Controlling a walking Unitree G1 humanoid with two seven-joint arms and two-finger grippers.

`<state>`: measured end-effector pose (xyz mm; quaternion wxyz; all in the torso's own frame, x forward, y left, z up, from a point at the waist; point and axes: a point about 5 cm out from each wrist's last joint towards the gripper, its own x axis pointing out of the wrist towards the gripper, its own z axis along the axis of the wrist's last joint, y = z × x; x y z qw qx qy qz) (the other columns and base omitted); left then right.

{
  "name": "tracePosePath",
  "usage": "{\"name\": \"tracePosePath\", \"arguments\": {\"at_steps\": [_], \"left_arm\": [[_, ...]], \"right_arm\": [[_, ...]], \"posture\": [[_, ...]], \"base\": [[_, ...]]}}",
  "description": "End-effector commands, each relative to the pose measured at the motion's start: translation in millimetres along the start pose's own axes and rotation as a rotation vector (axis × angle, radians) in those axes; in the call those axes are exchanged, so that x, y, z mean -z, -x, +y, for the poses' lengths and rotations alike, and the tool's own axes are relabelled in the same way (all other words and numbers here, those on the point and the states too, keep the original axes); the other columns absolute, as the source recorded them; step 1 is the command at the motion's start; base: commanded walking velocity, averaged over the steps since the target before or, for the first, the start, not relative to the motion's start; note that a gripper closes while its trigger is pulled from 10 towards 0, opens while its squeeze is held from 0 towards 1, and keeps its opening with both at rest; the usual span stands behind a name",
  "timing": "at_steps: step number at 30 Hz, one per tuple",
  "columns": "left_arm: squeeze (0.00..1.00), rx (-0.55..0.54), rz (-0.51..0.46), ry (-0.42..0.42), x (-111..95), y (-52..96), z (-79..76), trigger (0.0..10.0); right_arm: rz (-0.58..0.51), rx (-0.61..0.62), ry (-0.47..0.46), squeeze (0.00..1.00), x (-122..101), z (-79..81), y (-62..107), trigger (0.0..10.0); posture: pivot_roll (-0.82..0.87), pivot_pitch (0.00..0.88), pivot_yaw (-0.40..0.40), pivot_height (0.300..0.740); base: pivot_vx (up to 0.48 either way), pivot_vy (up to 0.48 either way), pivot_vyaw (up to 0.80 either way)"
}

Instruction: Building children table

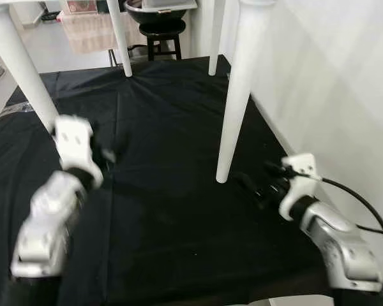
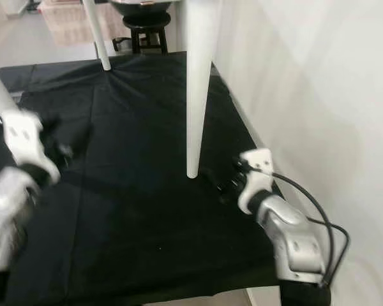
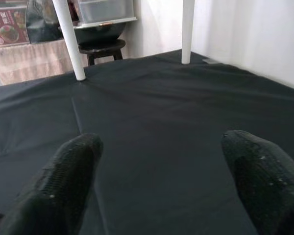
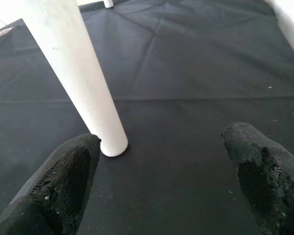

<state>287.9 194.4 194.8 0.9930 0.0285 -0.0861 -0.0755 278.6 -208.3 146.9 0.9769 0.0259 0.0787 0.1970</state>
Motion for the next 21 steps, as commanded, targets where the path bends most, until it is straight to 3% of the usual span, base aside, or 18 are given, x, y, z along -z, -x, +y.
{"name": "tracePosePath", "arguments": {"at_steps": [1, 2, 3, 4, 5, 6, 10, 11, 21], "left_arm": [[1.00, -0.006, 0.013, -0.009, 1, 3.7, -2.4, 10.0], [1.00, 0.004, 0.081, 0.009, 18, 9.9, -11.4, 10.0], [1.00, 0.004, 0.081, 0.009, 18, 9.9, -11.4, 10.0], [0.72, 0.037, 0.165, 0.036, 39, 19.9, -27.4, 10.0], [0.72, 0.037, 0.165, 0.036, 39, 19.9, -27.4, 10.0], [0.00, 0.076, 0.191, 0.052, 44, 24.7, -39.7, 10.0], [0.00, 0.102, 0.207, 0.063, 47, 28.4, -48.4, 10.0], [0.00, 0.089, 0.230, 0.061, 50, 30.8, -51.1, 10.0], [0.00, 0.037, 0.235, 0.039, 51, 29.9, -50.2, 10.0]], "right_arm": [[-0.009, 0.013, 0.006, 1.00, 1, -1.3, 1.7, 10.0], [-0.041, 0.066, -0.011, 1.00, 0, -1.7, 3.0, 10.0], [-0.041, 0.066, -0.011, 1.00, 0, -1.7, 3.0, 10.0], [-0.088, 0.118, -0.037, 0.87, -3, 1.6, 3.9, 10.0], [-0.088, 0.118, -0.037, 0.87, -3, 1.6, 3.9, 10.0], [-0.123, 0.118, -0.057, 0.00, -5, 9.0, 0.5, 10.0], [-0.149, 0.118, -0.074, 0.00, -7, 14.9, -4.0, 10.0], [-0.170, 0.101, -0.071, 0.00, -10, 22.8, -11.0, 10.0], [-0.199, 0.067, -0.084, 0.00, -15, 38.4, -28.2, 10.0]], "posture": [[0.07, 0.108, 0.024, 0.740], [0.07, 0.104, 0.036, 0.740], [0.07, 0.104, 0.036, 0.740], [0.07, 0.103, 0.038, 0.740], [0.07, 0.103, 0.038, 0.740], [0.07, 0.102, 0.036, 0.740], [0.08, 0.101, 0.035, 0.740], [0.08, 0.101, 0.031, 0.740], [0.08, 0.099, 0.019, 0.740]], "base": [[0.000, 0.000, 0.00], [0.000, 0.000, 0.00], [0.000, 0.000, 0.00], [0.000, 0.000, 0.00], [0.000, 0.000, 0.00], [0.000, 0.000, 0.00], [0.000, 0.000, 0.00], [0.000, 0.000, 0.00], [-0.362, 0.000, 0.00]]}}
